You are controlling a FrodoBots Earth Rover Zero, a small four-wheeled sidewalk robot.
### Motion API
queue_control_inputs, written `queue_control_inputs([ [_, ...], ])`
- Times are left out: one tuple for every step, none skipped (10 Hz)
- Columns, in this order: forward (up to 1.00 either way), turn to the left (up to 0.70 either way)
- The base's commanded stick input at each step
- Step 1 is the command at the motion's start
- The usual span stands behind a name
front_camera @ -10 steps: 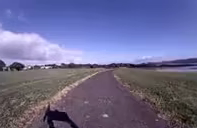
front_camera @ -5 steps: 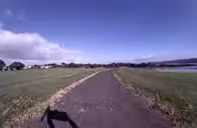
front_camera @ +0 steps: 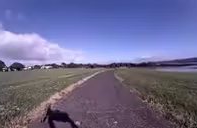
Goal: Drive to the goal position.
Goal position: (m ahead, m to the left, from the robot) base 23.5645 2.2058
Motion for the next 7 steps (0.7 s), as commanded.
queue_control_inputs([
  [0.7, 0.11],
  [0.7, 0.07],
  [0.7, 0.05],
  [0.7, 0.02],
  [0.7, 0.0],
  [0.7, 0.0],
  [0.7, 0.0],
])
